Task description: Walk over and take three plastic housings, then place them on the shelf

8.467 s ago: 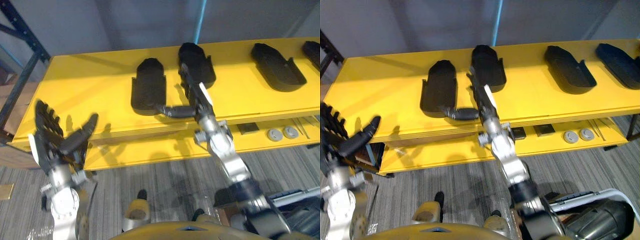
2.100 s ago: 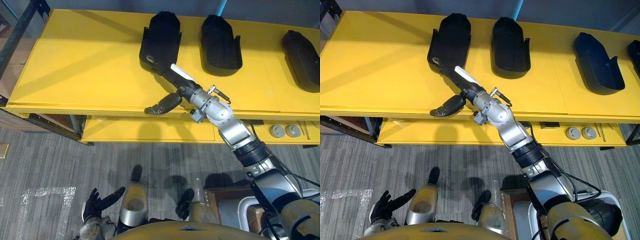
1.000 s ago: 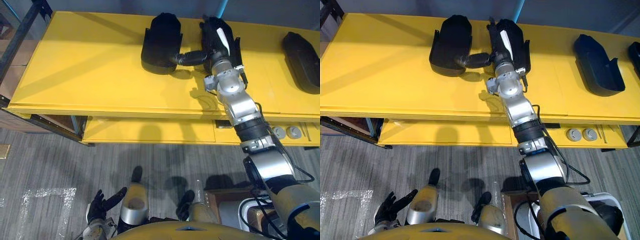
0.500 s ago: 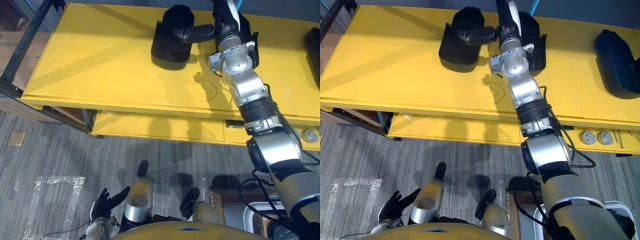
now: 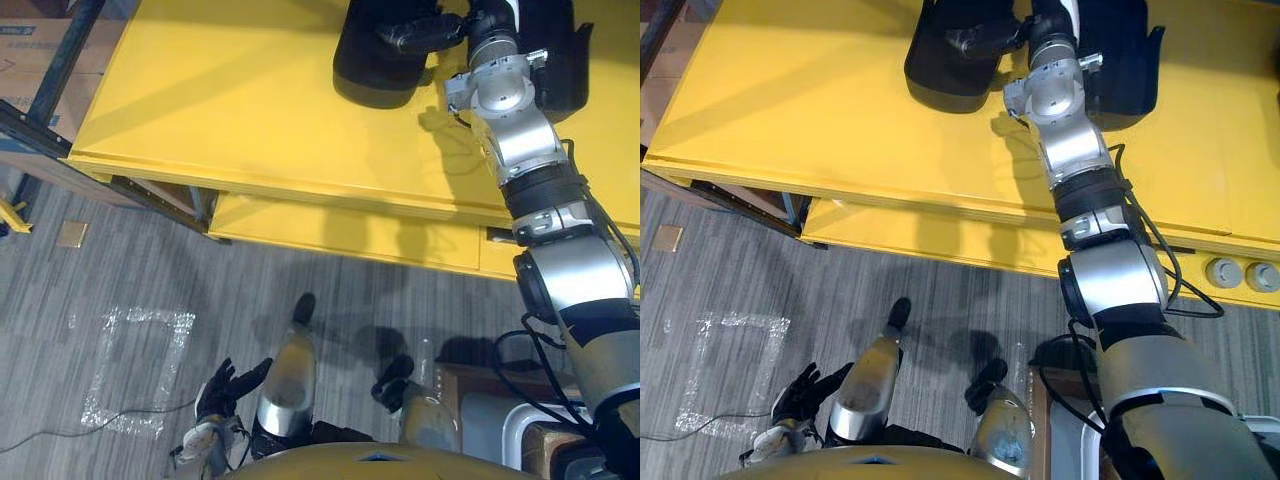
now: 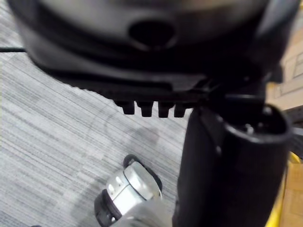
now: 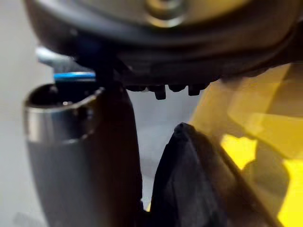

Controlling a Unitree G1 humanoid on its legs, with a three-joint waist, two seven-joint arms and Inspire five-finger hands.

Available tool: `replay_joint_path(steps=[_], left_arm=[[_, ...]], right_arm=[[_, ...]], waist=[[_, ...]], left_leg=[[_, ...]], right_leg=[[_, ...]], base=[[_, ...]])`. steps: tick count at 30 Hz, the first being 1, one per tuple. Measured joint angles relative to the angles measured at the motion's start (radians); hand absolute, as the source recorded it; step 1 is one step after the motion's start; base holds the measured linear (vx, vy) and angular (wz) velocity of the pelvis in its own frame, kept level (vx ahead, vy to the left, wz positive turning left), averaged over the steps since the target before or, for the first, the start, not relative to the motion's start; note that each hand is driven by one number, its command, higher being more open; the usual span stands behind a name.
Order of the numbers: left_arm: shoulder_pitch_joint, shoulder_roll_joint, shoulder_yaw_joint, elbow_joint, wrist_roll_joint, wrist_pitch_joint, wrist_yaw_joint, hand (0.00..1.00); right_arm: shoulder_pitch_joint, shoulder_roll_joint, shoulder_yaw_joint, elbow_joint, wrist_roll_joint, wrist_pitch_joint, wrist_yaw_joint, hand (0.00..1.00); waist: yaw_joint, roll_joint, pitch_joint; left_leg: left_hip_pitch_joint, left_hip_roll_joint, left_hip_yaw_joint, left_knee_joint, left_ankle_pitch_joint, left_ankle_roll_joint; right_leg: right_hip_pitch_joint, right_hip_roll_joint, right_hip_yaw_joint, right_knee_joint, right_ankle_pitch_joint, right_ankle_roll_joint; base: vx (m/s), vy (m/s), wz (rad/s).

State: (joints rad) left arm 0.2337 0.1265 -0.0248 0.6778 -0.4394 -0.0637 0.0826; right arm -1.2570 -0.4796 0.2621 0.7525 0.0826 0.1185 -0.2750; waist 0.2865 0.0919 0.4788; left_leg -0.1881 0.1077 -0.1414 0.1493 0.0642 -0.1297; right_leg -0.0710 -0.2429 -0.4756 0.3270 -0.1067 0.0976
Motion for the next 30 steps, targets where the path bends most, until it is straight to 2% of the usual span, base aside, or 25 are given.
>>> replay_joint_path(steps=[1, 9, 14, 18, 30], left_arm=[[-0.002, 0.0, -0.01, 0.0, -0.006, -0.001, 0.0, 1.0], [-0.011, 0.0, -0.024, -0.001, -0.041, 0.0, 0.001, 1.0], [-0.014, 0.0, -0.039, -0.002, -0.065, 0.0, 0.001, 1.0], [-0.016, 0.0, -0.04, -0.011, -0.065, 0.003, 0.001, 1.0], [-0.02, 0.001, -0.048, -0.031, -0.073, 0.023, 0.002, 1.0]], right_arm=[[0.0, -0.001, -0.003, 0.008, -0.001, 0.0, -0.023, 1.0], [-0.003, -0.01, -0.008, 0.007, 0.0, 0.0, -0.038, 1.0], [-0.003, -0.01, -0.005, 0.008, 0.0, -0.003, -0.006, 1.0], [-0.003, -0.016, -0.004, 0.007, 0.0, -0.028, 0.022, 1.0], [-0.017, -0.016, 0.026, 0.007, 0.003, -0.025, 0.061, 1.0]], waist=[[0.005, 0.008, 0.005], [0.013, 0.013, 0.008], [0.019, 0.018, 0.01], [0.027, 0.018, 0.011], [0.05, 0.018, 0.011]], left_leg=[[-0.007, 0.003, 0.002, 0.029, -0.014, -0.003], [-0.046, 0.007, -0.004, 0.053, -0.021, -0.001], [-0.052, 0.004, -0.005, 0.058, -0.02, -0.002], [-0.072, 0.004, -0.012, 0.075, -0.022, -0.01], [-0.084, 0.004, -0.024, 0.092, -0.029, -0.009]], right_leg=[[-0.01, -0.001, 0.01, 0.027, -0.013, -0.004], [-0.08, -0.018, 0.018, 0.124, -0.067, -0.014], [-0.093, -0.027, 0.019, 0.147, -0.078, -0.02], [-0.105, -0.028, 0.016, 0.161, -0.084, -0.023], [-0.107, -0.033, 0.008, 0.18, -0.096, -0.021]], base=[[-0.08, -0.021, -0.12], [-0.07, -0.031, -0.01], [-0.01, -0.002, 0.01], [0.0, -0.001, 0.04], [-0.03, 0.019, 0.02]])
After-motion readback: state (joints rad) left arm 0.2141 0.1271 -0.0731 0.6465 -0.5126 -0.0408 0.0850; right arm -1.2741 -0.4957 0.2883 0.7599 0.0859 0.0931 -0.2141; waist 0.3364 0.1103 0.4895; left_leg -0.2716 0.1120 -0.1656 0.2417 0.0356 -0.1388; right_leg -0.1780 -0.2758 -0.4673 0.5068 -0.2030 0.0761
